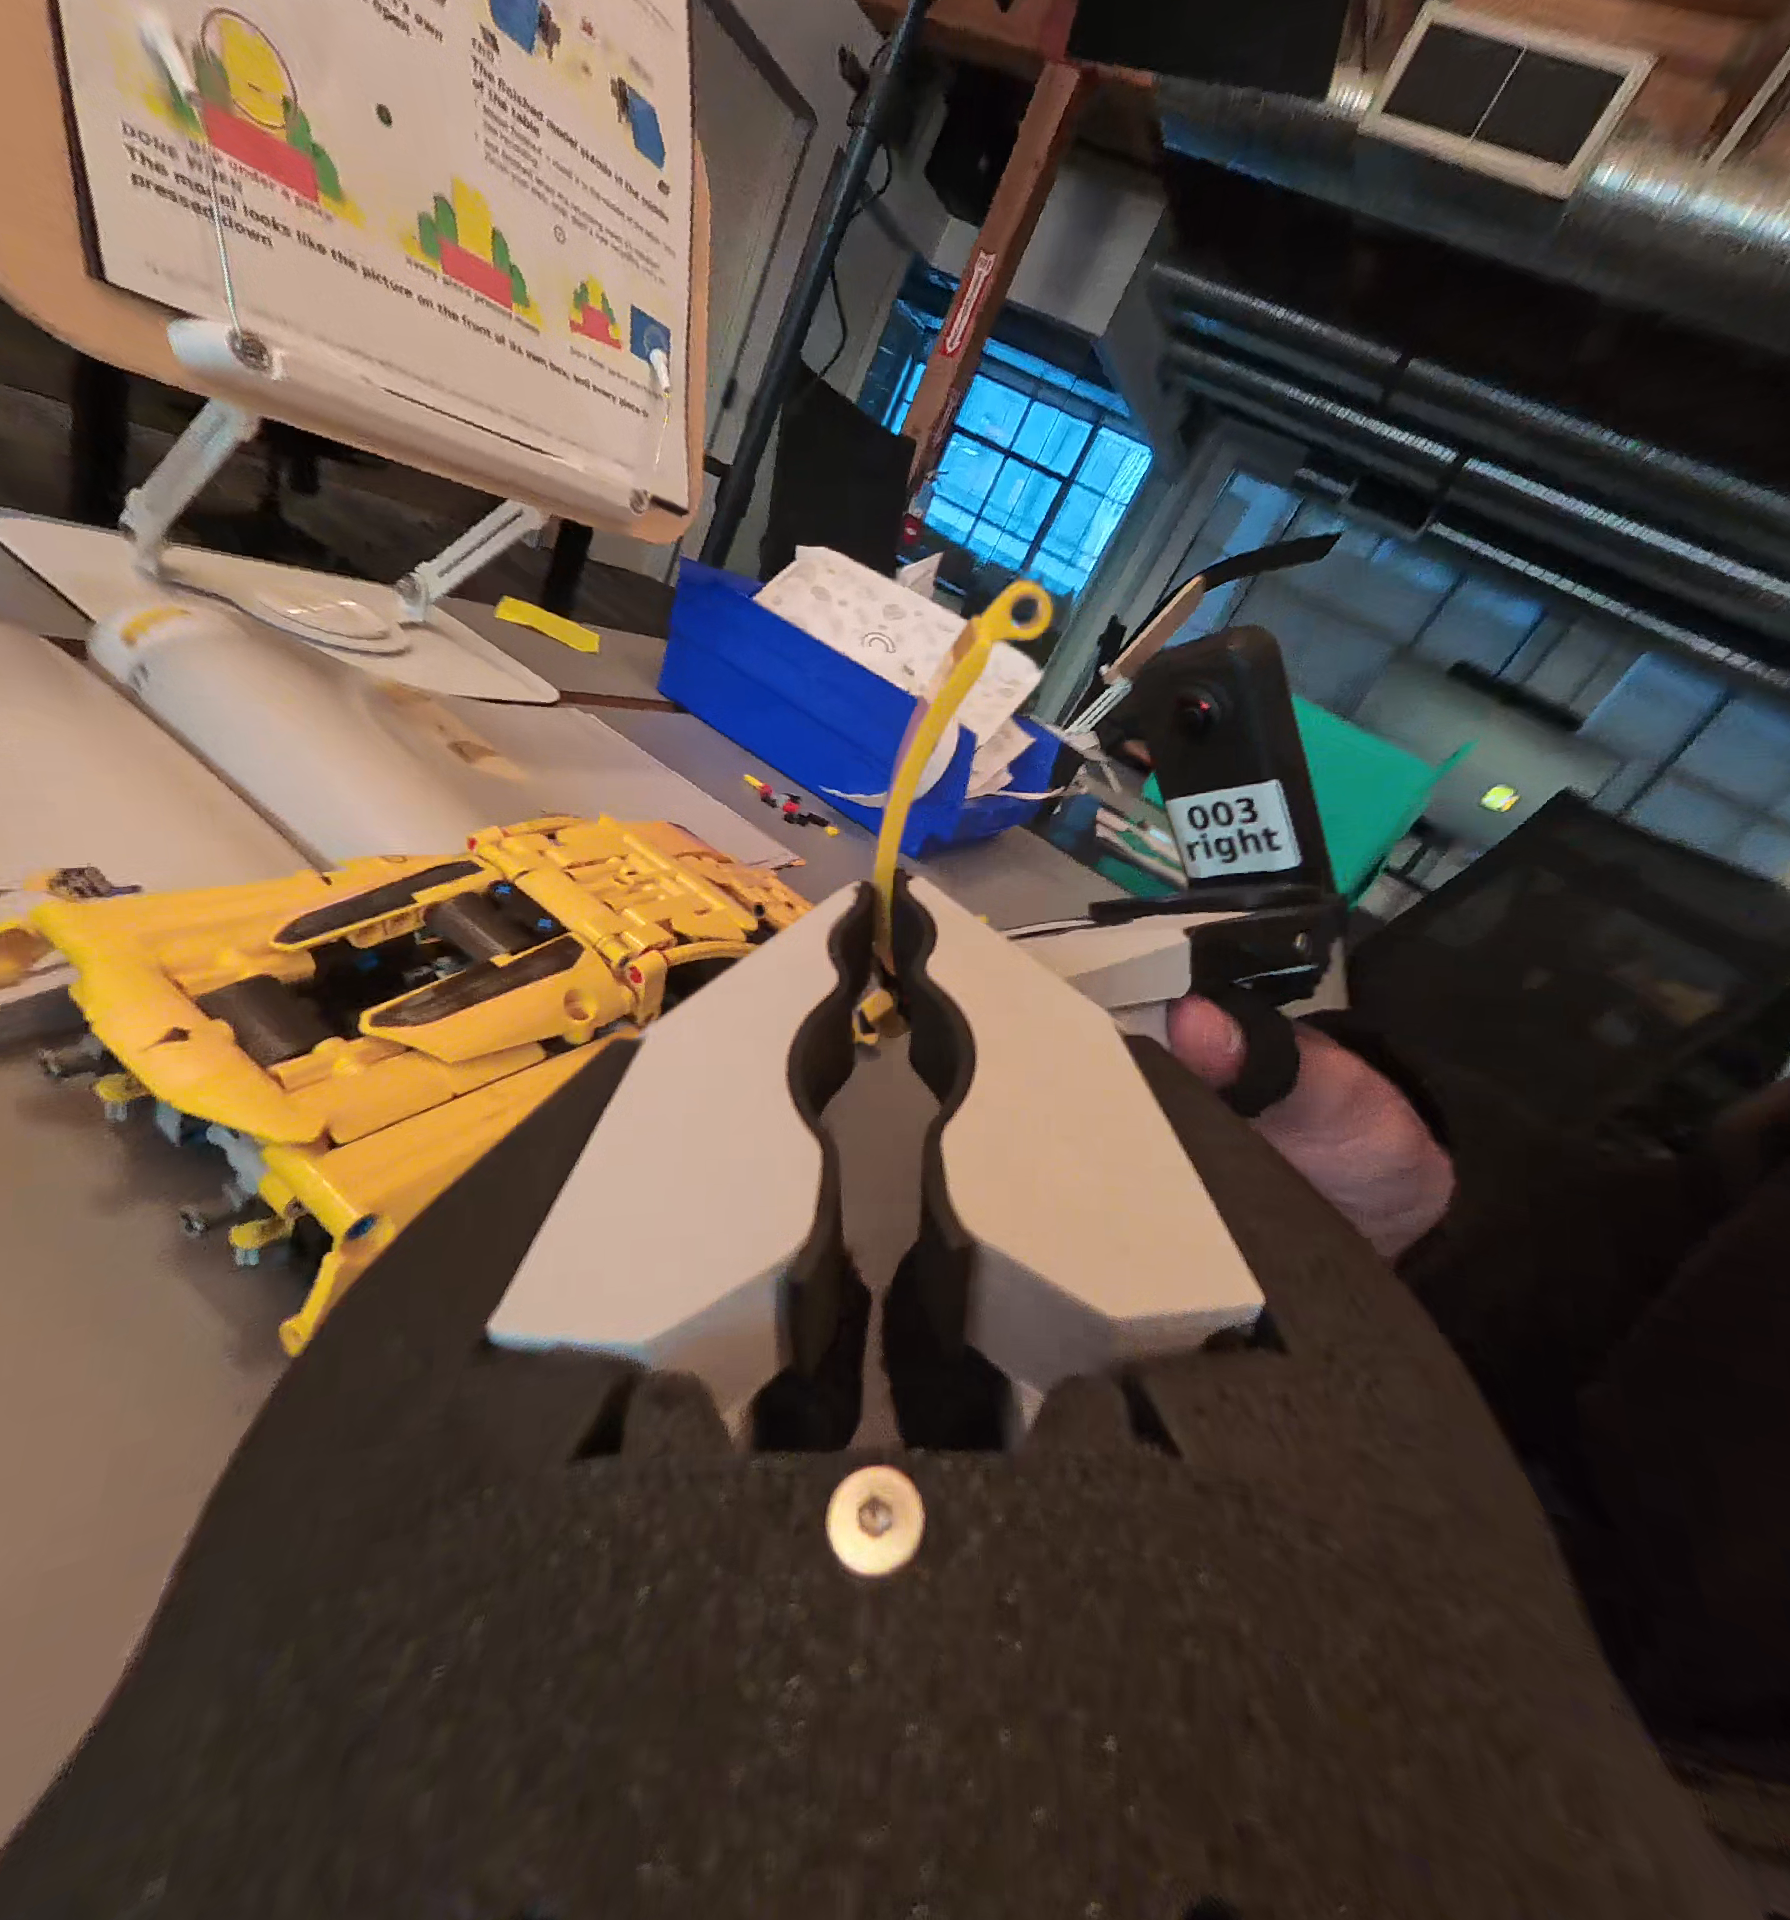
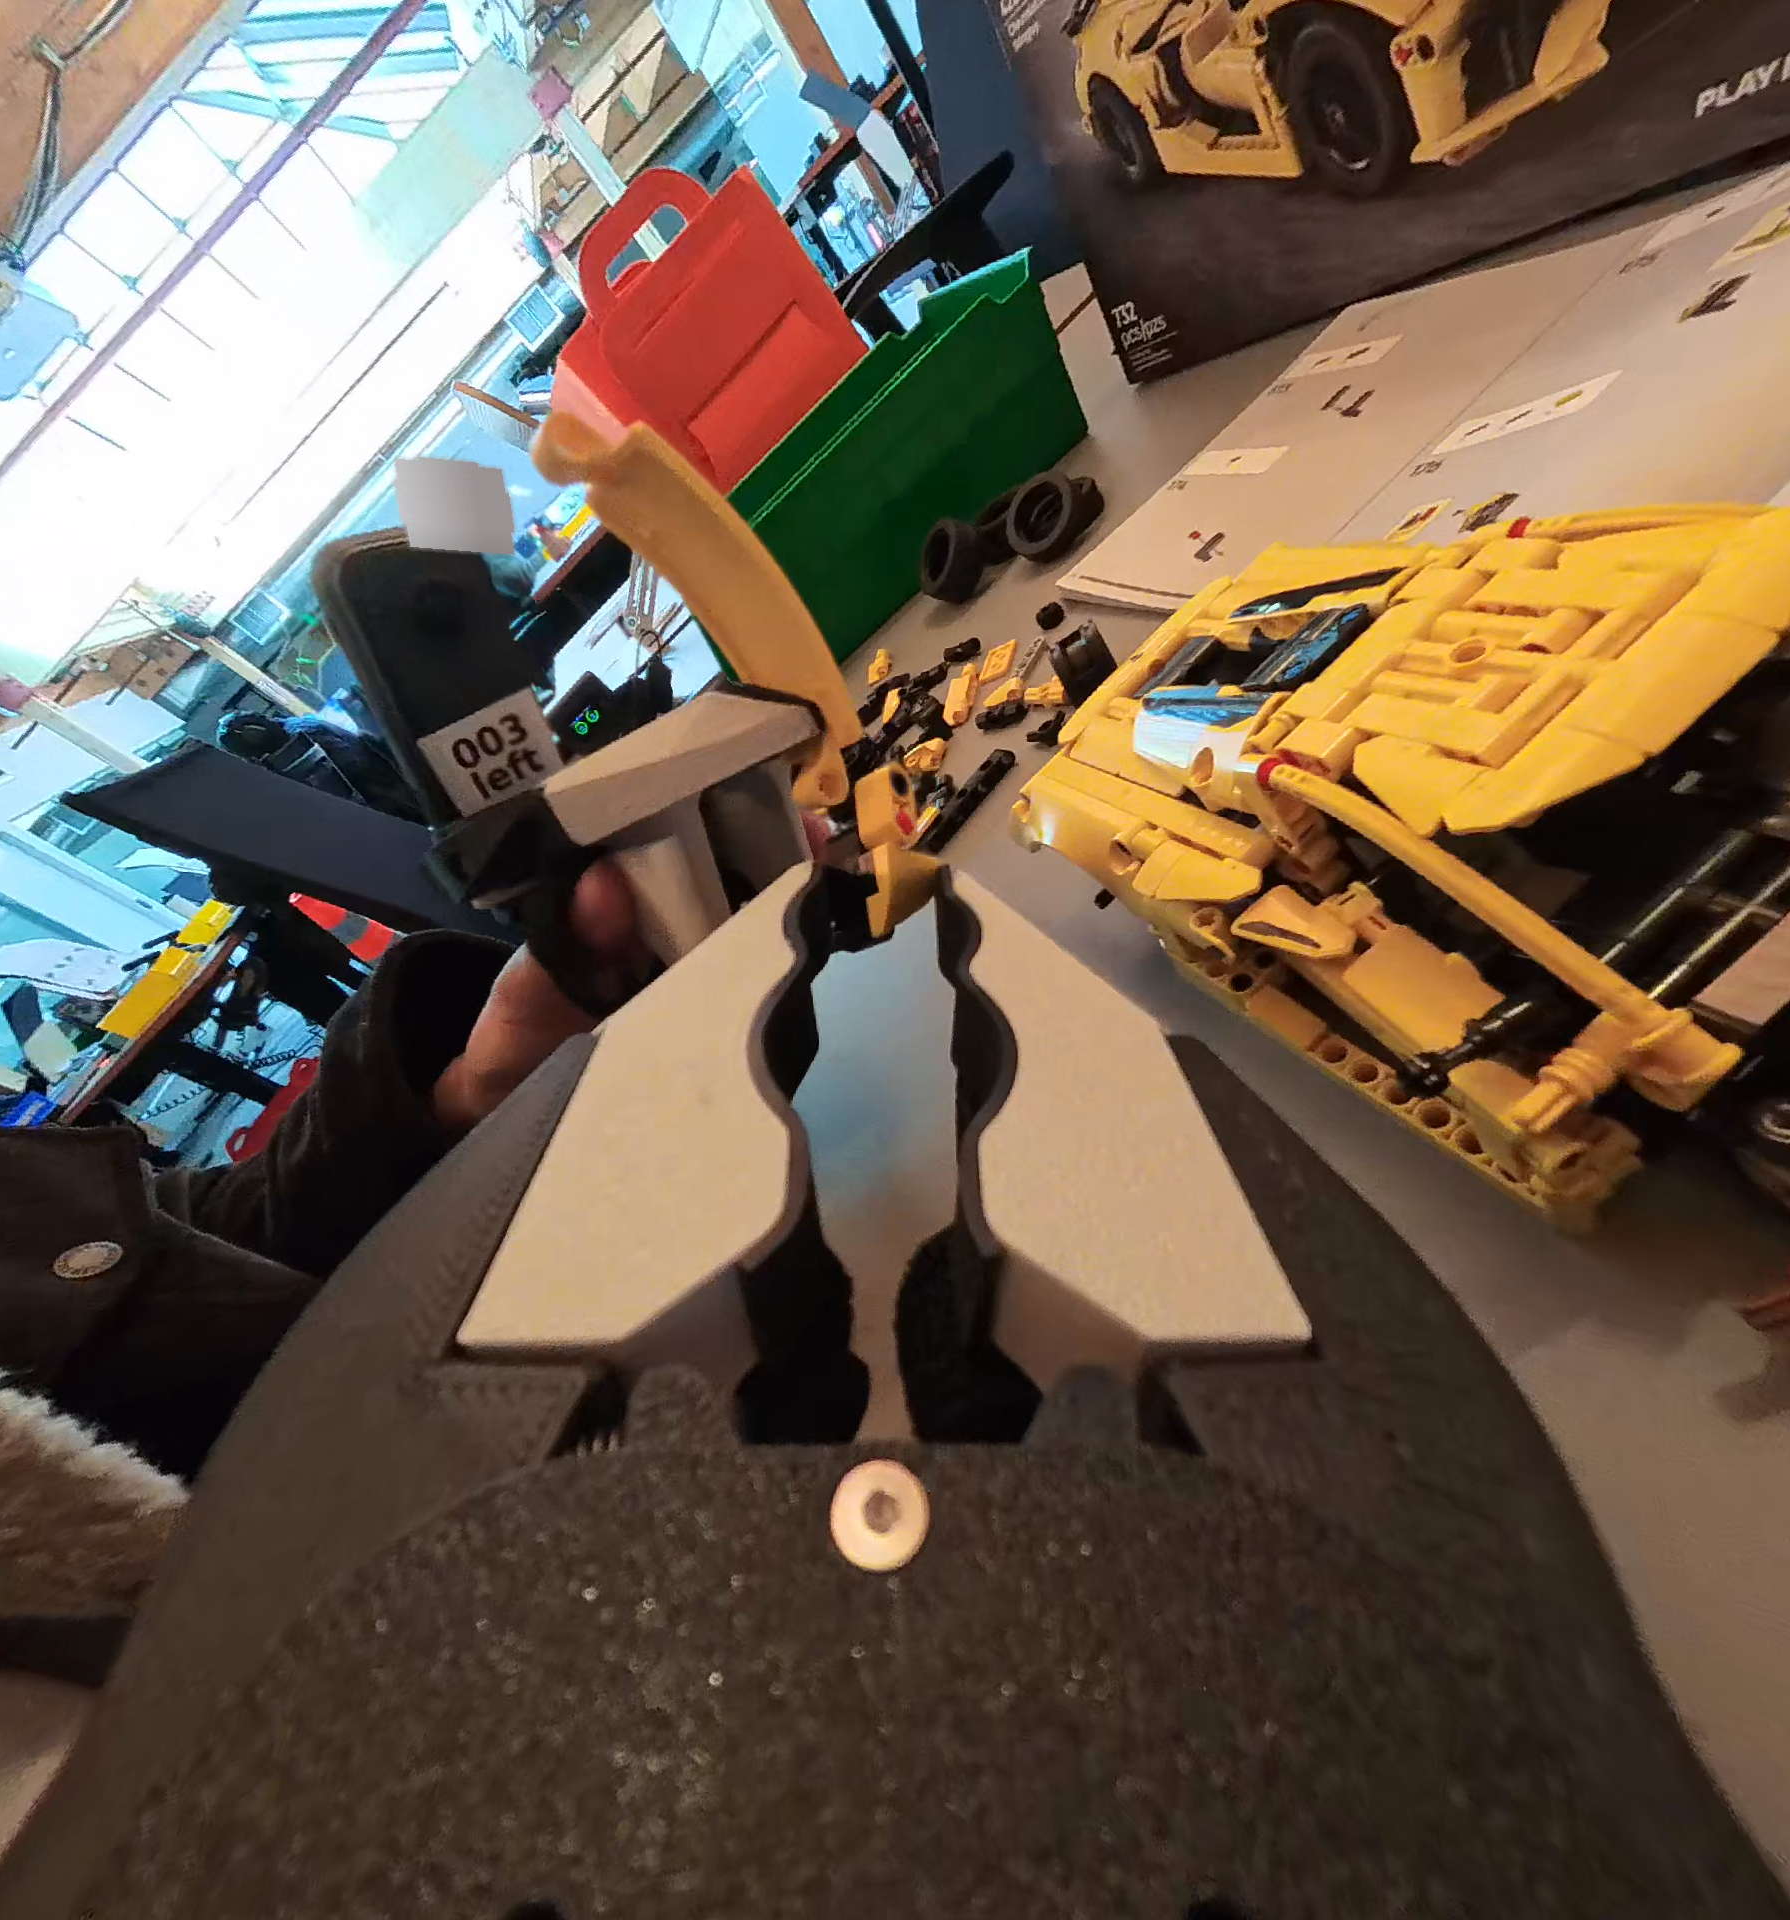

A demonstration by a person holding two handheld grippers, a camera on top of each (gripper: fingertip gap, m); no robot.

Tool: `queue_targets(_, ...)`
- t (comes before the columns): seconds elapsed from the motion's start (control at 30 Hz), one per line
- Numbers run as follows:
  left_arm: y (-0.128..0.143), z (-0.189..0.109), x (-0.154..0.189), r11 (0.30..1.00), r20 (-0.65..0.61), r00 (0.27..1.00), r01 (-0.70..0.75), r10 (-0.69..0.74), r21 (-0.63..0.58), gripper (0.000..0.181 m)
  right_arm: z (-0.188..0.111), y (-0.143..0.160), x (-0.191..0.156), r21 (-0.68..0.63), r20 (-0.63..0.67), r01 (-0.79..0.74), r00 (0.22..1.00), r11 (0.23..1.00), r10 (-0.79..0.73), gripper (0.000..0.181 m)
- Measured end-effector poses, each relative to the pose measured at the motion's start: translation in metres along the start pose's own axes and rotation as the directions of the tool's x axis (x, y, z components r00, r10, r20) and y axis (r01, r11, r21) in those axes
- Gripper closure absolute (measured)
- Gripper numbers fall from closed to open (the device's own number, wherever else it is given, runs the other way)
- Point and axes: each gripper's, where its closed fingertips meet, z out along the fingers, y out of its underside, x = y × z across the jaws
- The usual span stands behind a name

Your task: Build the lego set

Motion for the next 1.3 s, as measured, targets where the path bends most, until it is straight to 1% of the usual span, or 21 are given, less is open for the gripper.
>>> queue_targets(0.17, 0.0, -0.001, -0.004, 0.997, 0.061, 0.995, -0.076, 0.077, -0.019, 0.18, -0.003, 0.002, 0.003, -0.015, 0.011, -0.018, 1.0, 1.0, 0.018, 0.163)
queue_targets(0.2, -0.001, -0.002, -0.005, 0.996, 0.071, 0.994, -0.084, 0.085, -0.02, 0.18, -0.004, 0.005, 0.007, -0.048, -0.014, 0.006, 1.0, 0.999, -0.007, 0.163)
queue_targets(0.23, 0.0, -0.003, -0.007, 0.996, 0.076, 0.993, -0.085, 0.087, -0.028, 0.18, -0.007, 0.012, 0.014, -0.108, -0.048, 0.047, 0.997, 0.993, -0.053, 0.163)
queue_targets(0.27, 0.003, -0.003, -0.008, 0.996, 0.082, 0.993, -0.082, 0.086, -0.046, 0.18, -0.011, 0.023, 0.022, -0.207, -0.074, 0.089, 0.992, 0.974, -0.106, 0.163)
queue_targets(0.33, 0.009, -0.002, -0.012, 0.993, 0.1, 0.991, -0.083, 0.091, -0.087, 0.179, -0.024, 0.053, 0.038, -0.448, -0.105, 0.147, 0.971, 0.882, -0.215, 0.163)
queue_targets(0.37, 0.012, -0.001, -0.012, 0.991, 0.098, 0.99, -0.088, 0.099, -0.102, 0.179, -0.031, 0.062, 0.045, -0.522, -0.121, 0.176, 0.953, 0.834, -0.276, 0.163)
queue_targets(0.47, 0.022, 0.003, -0.01, 0.984, 0.086, 0.991, -0.092, 0.106, -0.154, 0.179, -0.05, 0.078, 0.057, -0.675, -0.143, 0.226, 0.894, 0.702, -0.425, 0.163)
queue_targets(0.53, 0.026, 0.004, -0.01, 0.98, 0.085, 0.991, -0.089, 0.105, -0.176, 0.179, -0.056, 0.083, 0.065, -0.726, -0.151, 0.247, 0.853, 0.642, -0.5, 0.162)
queue_targets(0.6, 0.03, 0.004, -0.011, 0.979, 0.083, 0.993, -0.07, 0.087, -0.192, 0.179, -0.056, 0.086, 0.07, -0.743, -0.149, 0.263, 0.832, 0.615, -0.535, 0.161)
queue_targets(0.7, 0.032, 0.003, -0.013, 0.978, 0.086, 0.994, -0.044, 0.062, -0.203, 0.179, -0.054, 0.085, 0.071, -0.735, -0.143, 0.282, 0.824, 0.616, -0.548, 0.158)
queue_targets(0.77, 0.033, 0.003, -0.013, 0.978, 0.084, 0.995, -0.031, 0.049, -0.205, 0.179, -0.053, 0.085, 0.071, -0.738, -0.122, 0.308, 0.814, 0.6, -0.568, 0.154)
queue_targets(0.83, 0.034, 0.003, -0.013, 0.977, 0.083, 0.996, -0.023, 0.041, -0.211, 0.179, -0.053, 0.081, 0.074, -0.742, -0.103, 0.366, 0.765, 0.561, -0.635, 0.151)
queue_targets(0.93, 0.035, 0.003, -0.013, 0.976, 0.081, 0.996, -0.018, 0.037, -0.216, 0.179, -0.05, 0.077, 0.071, -0.733, -0.061, 0.469, 0.676, 0.493, -0.734, 0.149)
queue_targets(0.97, 0.036, 0.003, -0.013, 0.976, 0.081, 0.996, -0.016, 0.035, -0.217, 0.179, -0.049, 0.077, 0.068, -0.726, -0.048, 0.493, 0.659, 0.479, -0.751, 0.148)
queue_targets(1.03, 0.036, 0.003, -0.014, 0.976, 0.083, 0.996, -0.013, 0.031, -0.219, 0.179, -0.047, 0.074, 0.066, -0.714, -0.054, 0.521, 0.624, 0.467, -0.779, 0.15)
queue_targets(1.13, 0.036, 0.002, -0.014, 0.976, 0.084, 0.996, -0.008, 0.027, -0.219, 0.179, -0.048, 0.078, 0.069, -0.724, -0.043, 0.531, 0.602, 0.44, -0.797, 0.151)
queue_targets(1.2, 0.037, 0.003, -0.014, 0.974, 0.081, 0.996, -0.005, 0.024, -0.225, 0.179, -0.047, 0.081, 0.069, -0.719, -0.026, 0.542, 0.605, 0.436, -0.796, 0.156)
queue_targets(1.23, 0.038, 0.003, -0.013, 0.974, 0.08, 0.997, -0.004, 0.023, -0.229, 0.179, -0.046, 0.081, 0.07, -0.719, -0.025, 0.545, 0.601, 0.432, -0.799, 0.164)
queue_targets(1.3, 0.038, 0.003, -0.013, 0.973, 0.08, 0.996, -0.006, 0.025, -0.231, 0.179, -0.045, 0.079, 0.072, -0.708, -0.027, 0.564, 0.578, 0.424, -0.815, 0.164)
